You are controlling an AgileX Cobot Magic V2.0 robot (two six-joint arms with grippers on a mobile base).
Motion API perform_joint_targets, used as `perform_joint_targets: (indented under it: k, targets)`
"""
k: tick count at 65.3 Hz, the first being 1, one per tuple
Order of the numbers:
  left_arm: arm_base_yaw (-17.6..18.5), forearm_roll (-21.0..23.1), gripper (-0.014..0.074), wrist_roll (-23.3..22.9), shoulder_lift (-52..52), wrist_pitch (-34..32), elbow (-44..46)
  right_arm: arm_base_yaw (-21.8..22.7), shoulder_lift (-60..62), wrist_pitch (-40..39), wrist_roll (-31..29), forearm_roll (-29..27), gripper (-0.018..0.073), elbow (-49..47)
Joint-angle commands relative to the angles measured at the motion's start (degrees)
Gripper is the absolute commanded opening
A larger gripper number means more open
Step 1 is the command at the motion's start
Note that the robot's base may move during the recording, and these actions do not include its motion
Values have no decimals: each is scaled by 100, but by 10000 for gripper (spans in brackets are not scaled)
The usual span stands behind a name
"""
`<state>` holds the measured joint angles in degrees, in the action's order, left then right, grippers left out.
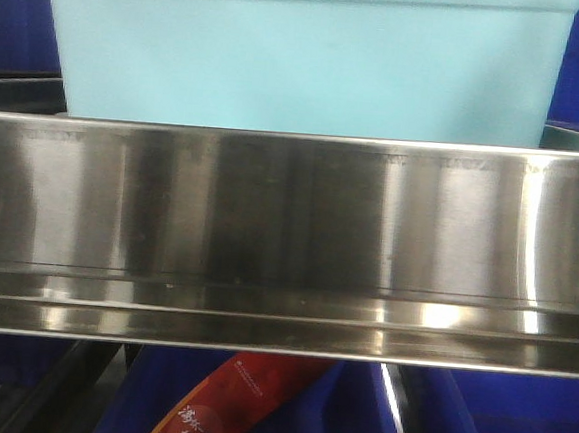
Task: Fetch blue bin and place on conveyor start
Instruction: 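Grip the teal bin's side walls with both grippers and lift it off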
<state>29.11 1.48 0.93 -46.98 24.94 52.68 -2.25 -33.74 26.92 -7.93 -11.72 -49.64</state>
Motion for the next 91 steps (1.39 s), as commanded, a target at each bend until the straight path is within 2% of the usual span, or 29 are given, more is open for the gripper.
perform_joint_targets:
  k: [1, 9, 13, 19, 28, 34, 44, 66, 80, 86, 91]
  targets:
    - [57, 141, 498, 37, -524, 221, 440, -246, -624, 288, -56, -6, 570, -445]
    - [46, 141, 498, 23, -1345, 565, 1185, -492, -1522, 892, -56, -6, 570, -1220]
    - [-10, 141, 496, -183, -1767, 793, 1614, -587, -2133, 1270, -56, -6, 570, -1759]
    - [-243, 141, 496, -595, -2349, 1351, 2279, -611, -2885, 1772, -56, -6, 570, -2507]
    - [-658, 141, 496, -699, -3115, 2089, 3120, -611, -3867, 2578, -56, 43, 570, -3591]
    - [-969, 173, 496, -757, -3579, 2711, 3611, -611, -4473, 3253, 379, 285, 570, -4294]
    - [-1244, 245, 496, -757, -4191, 3297, 4051, -611, -5279, 3951, 884, 841, 570, -5058]
    - [-1287, 267, 496, -757, -5031, 3372, 4078, -611, -6400, 3981, 884, 508, 570, -5151]
    - [-1287, 291, 483, -757, -5300, 3402, 4078, -611, -6814, 3981, 884, 496, 568, -5151]
    - [-1287, 291, 411, -757, -5299, 3402, 4078, -611, -6926, 3981, 884, 496, 525, -5151]
    - [-1287, 291, 310, -757, -5299, 3402, 4078, -611, -6999, 3981, 884, 496, 428, -5151]
